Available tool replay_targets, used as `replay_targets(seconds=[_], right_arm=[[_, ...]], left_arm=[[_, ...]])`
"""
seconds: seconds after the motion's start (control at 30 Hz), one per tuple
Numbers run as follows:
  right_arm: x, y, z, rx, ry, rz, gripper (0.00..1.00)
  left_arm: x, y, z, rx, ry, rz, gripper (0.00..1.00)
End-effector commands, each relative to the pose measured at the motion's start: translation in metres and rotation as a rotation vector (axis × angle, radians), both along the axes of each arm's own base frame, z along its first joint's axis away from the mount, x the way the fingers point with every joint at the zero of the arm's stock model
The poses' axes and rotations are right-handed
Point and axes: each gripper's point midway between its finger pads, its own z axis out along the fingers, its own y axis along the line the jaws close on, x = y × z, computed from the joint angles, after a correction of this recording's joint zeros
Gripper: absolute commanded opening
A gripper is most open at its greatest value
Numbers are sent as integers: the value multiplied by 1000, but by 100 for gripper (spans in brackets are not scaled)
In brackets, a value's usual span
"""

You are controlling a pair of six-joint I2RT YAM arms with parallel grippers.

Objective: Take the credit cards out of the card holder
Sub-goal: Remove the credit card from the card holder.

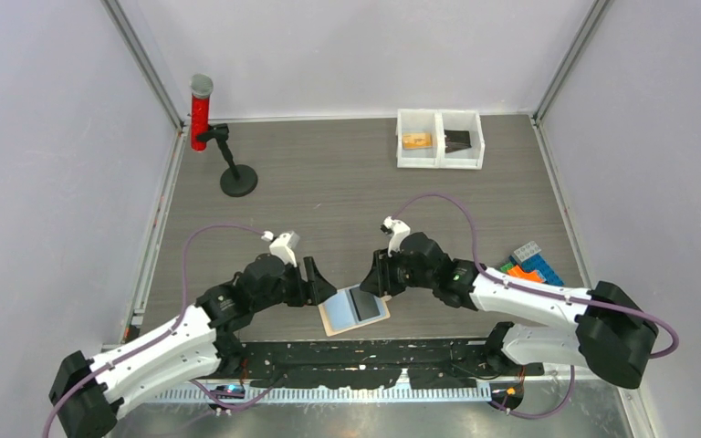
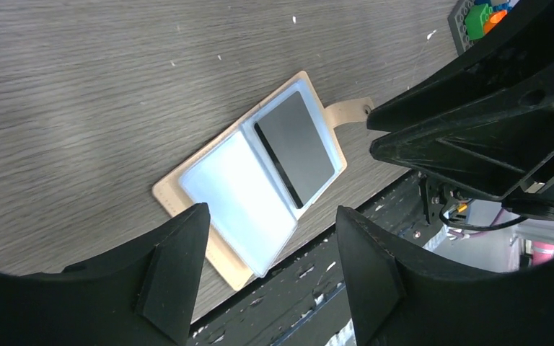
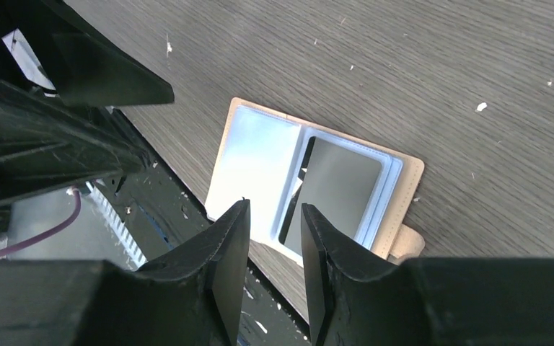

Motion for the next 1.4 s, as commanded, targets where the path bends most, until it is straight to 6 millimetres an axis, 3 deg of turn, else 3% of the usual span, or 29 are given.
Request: replay_targets(seconds=[0.0, 0.37, 0.67, 1.37], right_arm=[[2, 11, -2, 28, 18, -3, 39], [4, 0, -35, -37, 32, -47, 38], [1, -8, -54, -64, 53, -62, 38], [-18, -21, -78, -64, 138, -81, 25]], left_arm=[[8, -26, 16, -140, -29, -25, 66], [10, -44, -7, -160, 33, -56, 56], [12, -43, -28, -140, 56, -28, 52], [8, -62, -59, -127, 130, -72, 46]])
